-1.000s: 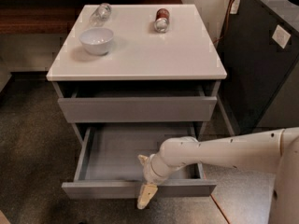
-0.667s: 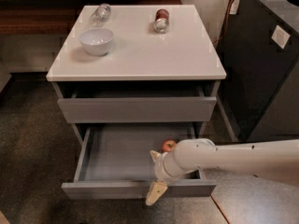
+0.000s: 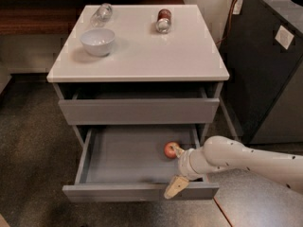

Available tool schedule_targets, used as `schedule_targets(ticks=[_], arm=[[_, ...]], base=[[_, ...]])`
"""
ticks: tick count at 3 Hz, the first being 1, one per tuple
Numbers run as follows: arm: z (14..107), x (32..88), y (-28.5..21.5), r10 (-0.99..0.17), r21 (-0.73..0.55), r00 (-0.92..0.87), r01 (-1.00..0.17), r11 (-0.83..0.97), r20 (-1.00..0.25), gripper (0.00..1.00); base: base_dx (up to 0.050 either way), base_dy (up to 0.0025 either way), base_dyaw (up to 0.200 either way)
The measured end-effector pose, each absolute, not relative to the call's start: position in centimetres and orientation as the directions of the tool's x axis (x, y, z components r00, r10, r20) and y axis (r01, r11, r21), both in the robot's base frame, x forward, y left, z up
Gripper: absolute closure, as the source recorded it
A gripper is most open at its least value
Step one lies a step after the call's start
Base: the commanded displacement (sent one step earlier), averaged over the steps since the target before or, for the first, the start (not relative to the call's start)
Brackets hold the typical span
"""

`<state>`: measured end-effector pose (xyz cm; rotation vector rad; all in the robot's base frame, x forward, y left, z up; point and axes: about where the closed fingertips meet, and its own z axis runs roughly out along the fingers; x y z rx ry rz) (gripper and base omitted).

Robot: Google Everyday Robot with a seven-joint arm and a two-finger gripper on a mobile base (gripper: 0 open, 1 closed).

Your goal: Pick apple from middle drawer and place on counter

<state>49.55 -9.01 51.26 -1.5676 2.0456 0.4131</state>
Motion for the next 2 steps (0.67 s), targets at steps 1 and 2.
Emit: schedule_targets(ticks=[1,2], arm=[[50.7,51.5,-11.6,-0.766,-0.050,-0.236,-0.943,0.329,-0.598,0.00],[50.1,53.4,-13.5,-0.736,-0.030,-0.287,-0.923,0.384,-0.613,0.00]], base=[[0.000,0.00000,0.000],[0.000,0.00000,0.000]])
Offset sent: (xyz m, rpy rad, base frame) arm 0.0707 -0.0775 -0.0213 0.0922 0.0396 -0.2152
